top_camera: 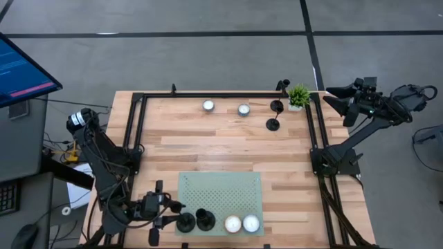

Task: Stock candles on shelf
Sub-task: Put the black candle holder on the shelf

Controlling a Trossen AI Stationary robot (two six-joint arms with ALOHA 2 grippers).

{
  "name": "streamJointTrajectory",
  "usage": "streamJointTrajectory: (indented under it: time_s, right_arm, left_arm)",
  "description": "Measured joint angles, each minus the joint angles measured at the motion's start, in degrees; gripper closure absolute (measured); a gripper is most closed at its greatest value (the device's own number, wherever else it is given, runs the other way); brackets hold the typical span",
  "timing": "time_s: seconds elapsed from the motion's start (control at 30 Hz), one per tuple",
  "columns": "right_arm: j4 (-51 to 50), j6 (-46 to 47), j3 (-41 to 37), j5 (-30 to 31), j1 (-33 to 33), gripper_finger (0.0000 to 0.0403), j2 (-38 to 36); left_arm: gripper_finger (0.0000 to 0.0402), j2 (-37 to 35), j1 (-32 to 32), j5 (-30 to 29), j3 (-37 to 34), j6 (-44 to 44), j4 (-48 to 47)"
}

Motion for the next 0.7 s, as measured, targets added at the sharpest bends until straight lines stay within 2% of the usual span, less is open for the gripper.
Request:
streamJointTrajectory:
  time_s: [0.6,0.7]
  right_arm:
    - [-0.67,-0.07,0.01,-0.02,0.00,0.0175,0.00]
    - [-0.67,0.14,0.01,-0.02,0.01,0.0175,0.00]
  left_arm:
    - [0.0162,-2.15,-1.88,0.48,-0.02,-1.52,0.86]
    - [0.0154,-2.63,-2.49,2.51,-0.04,-2.30,0.83]
